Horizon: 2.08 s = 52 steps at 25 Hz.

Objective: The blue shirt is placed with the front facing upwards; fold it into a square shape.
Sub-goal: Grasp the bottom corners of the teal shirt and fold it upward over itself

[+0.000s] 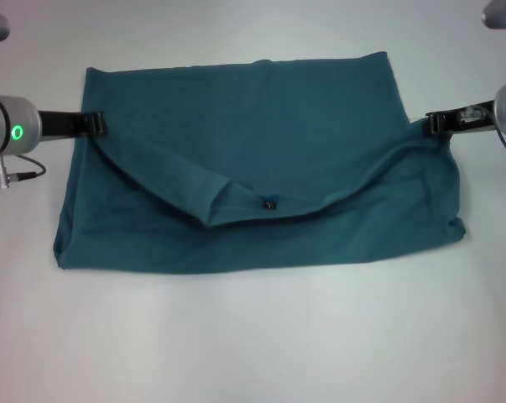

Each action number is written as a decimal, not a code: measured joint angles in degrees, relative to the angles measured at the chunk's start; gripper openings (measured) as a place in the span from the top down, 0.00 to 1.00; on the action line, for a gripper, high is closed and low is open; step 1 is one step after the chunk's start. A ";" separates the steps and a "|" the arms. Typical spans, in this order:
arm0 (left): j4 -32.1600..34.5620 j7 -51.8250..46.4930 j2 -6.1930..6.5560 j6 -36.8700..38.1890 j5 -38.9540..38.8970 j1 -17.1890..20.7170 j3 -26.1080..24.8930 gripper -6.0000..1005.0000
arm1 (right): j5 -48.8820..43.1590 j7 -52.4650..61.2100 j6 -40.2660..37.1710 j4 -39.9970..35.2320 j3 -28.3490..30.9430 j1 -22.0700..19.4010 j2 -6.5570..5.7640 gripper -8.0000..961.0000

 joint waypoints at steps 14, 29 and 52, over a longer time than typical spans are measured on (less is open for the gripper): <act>-2.19 5.02 -0.42 -6.99 0.17 -1.79 0.94 0.99 | -7.39 0.21 8.05 3.01 -0.03 4.68 1.18 0.97; -2.67 6.60 -1.48 -11.20 0.31 -2.78 1.01 0.99 | -14.92 2.27 13.95 8.12 -0.13 9.58 1.43 0.97; -2.52 5.09 -3.61 -14.69 0.53 -1.14 3.85 0.99 | -17.26 2.18 15.43 9.84 -2.61 10.44 2.64 0.97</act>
